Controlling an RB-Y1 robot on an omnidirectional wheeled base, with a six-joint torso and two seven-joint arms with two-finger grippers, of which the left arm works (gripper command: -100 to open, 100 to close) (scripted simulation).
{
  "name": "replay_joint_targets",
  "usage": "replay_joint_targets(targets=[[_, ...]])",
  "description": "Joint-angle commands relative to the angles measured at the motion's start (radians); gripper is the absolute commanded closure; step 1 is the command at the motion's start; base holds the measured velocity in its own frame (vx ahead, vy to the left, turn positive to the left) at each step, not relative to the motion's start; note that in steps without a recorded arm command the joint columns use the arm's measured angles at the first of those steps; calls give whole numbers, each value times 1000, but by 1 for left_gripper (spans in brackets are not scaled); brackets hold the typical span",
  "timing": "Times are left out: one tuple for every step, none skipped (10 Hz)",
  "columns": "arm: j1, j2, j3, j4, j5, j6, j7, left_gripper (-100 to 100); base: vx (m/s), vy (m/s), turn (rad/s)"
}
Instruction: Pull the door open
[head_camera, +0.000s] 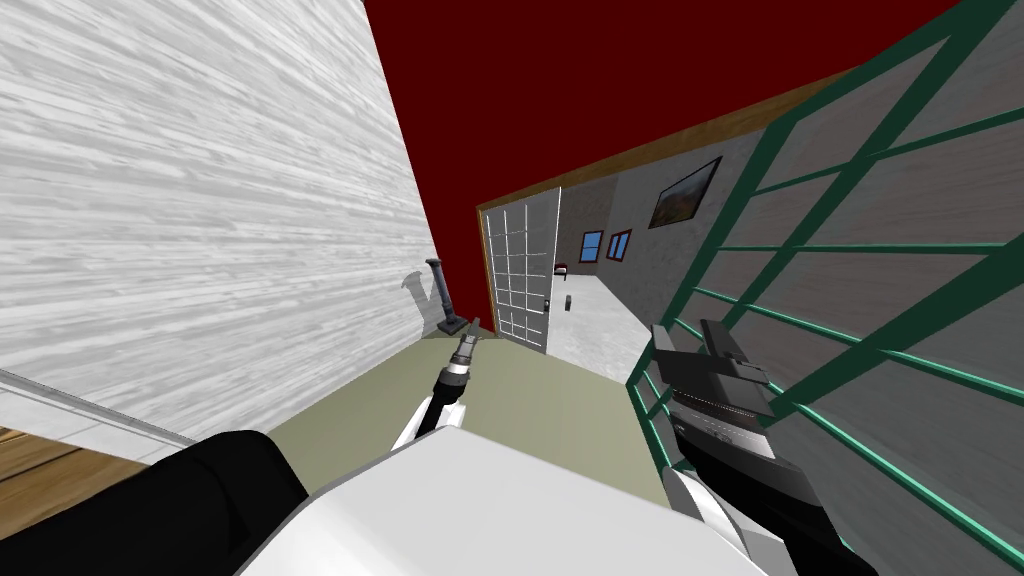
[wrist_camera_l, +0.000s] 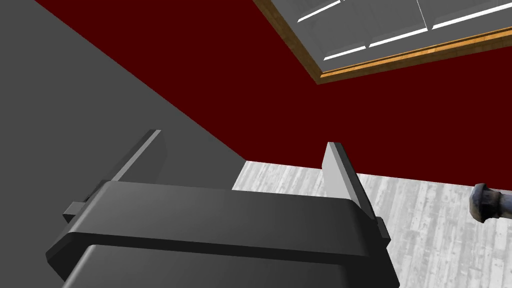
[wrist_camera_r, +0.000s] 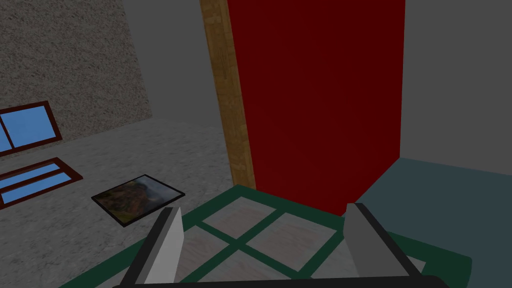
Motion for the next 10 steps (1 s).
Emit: replay_joint_targets(targets=[[-17,2,1,38,-6,-9,-22,-100,117,-74,5],[-21,5,1,54,-10,-14,-34,-100,110,-58,-1],[-30,9,1,87,-16,-22,-57,-100,122,-81,-2],[-35,11,1,104,-20,-27,-69,-100,112,-93,5],[-39,14,1,120,-23,-31,-81,-100,114,-77,5],[-44,16,1,138,-27,-36,-93,-100,105,-71,-1],[-49,18,1,156,-30,-40,-106,-100,110,-72,2],[-54,20,1,174,-34,-45,-119,-100,107,-68,3],[-59,22,1,193,-38,-50,-132,-100,102,-76,1],[-69,27,1,229,-45,-59,-157,-100,127,-115,1]])
